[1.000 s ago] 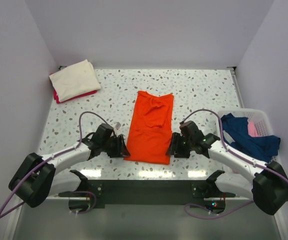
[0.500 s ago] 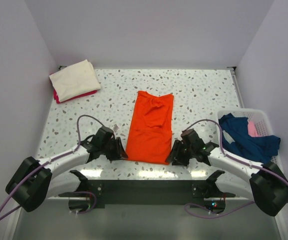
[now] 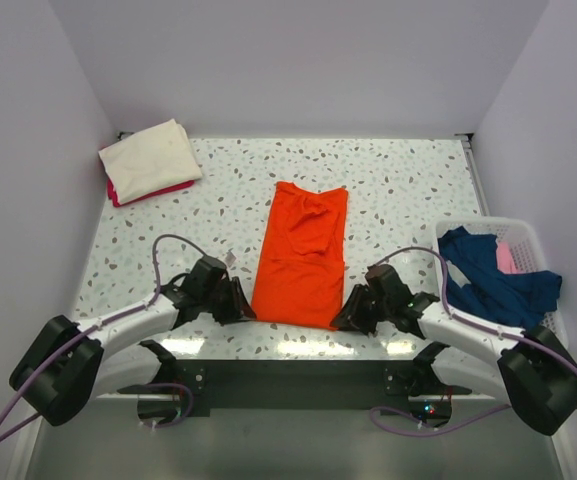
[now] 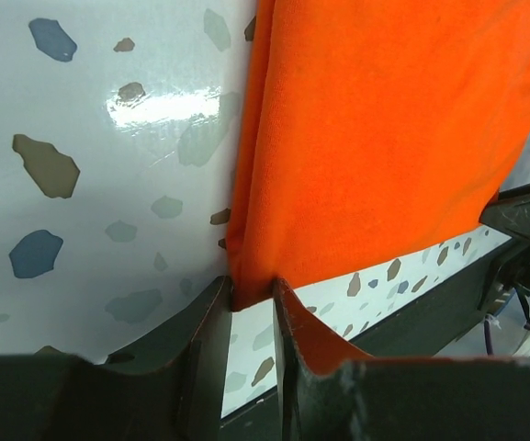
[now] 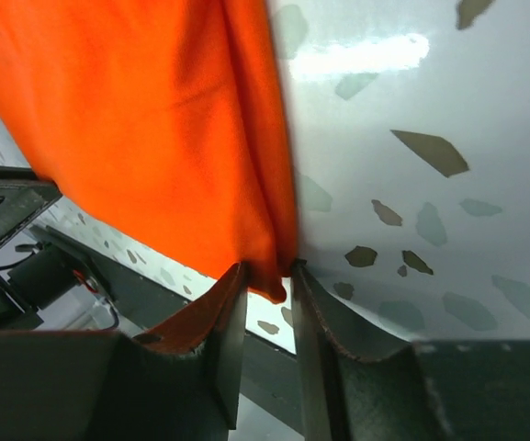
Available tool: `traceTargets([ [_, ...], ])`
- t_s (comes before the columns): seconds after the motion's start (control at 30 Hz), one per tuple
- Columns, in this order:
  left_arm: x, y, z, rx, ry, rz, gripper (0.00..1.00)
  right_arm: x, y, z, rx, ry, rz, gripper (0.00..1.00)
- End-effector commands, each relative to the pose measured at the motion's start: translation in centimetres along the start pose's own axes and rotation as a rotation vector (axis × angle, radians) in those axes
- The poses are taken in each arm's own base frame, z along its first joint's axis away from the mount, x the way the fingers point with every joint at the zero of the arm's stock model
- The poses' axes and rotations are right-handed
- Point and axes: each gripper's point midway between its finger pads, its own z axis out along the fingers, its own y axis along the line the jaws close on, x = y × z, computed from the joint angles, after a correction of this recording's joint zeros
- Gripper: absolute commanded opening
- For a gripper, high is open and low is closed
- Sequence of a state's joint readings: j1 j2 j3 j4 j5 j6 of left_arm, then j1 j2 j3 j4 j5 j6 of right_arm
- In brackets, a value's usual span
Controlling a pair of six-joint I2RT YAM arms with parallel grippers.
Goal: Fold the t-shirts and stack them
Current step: Fold the tshirt
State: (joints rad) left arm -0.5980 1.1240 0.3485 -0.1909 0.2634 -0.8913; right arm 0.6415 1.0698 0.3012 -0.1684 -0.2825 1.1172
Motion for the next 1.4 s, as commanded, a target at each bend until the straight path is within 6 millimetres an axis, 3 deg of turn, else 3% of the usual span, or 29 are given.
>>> traceTargets([
  [0.0,2.9,3.9,0.4,-0.134,0.084,-0.014,0.29,0.5,-1.4,0.1,0.030,-0.003,0.029,0.29],
  [0.2,2.1,2.8,0.8,-0.088,0.069,0.020,0.20,0.0,-1.8,-0.3,0.068,-0.021,-0.017,0.15],
  [0.3,1.7,2.2,1.0,-0.070,0.062,0.032,0.11,-0.2,-1.7,-0.5,0.086,-0.024,-0.044,0.12],
  [0.37,1.6,1.9,0.9,-0.055,0.059,0.034,0.00,-0.2,-1.7,-0.6,0.090,-0.020,-0.066,0.10],
  [0.47,1.7,1.2,0.5,-0.021,0.051,0.039,0.00,-0.3,-1.3,-0.9,0.089,-0.013,-0.098,0.00],
  [0.67,2.6,0.4,-0.5,0.031,0.059,0.063,0.00,0.1,-0.6,-2.6,0.068,0.002,-0.169,0.00],
  [1.03,5.7,-2.1,-2.4,0.126,0.070,0.112,0.00,2.8,-1.4,-6.2,0.016,0.053,-0.233,0.00],
  [1.2,5.3,-4.0,-4.2,0.155,0.027,0.113,0.00,3.3,-0.5,-8.5,-0.015,0.057,-0.286,0.00],
  [1.37,3.5,-7.3,-6.7,0.214,-0.025,0.109,0.00,2.1,1.1,-10.5,-0.008,0.004,-0.346,0.00],
])
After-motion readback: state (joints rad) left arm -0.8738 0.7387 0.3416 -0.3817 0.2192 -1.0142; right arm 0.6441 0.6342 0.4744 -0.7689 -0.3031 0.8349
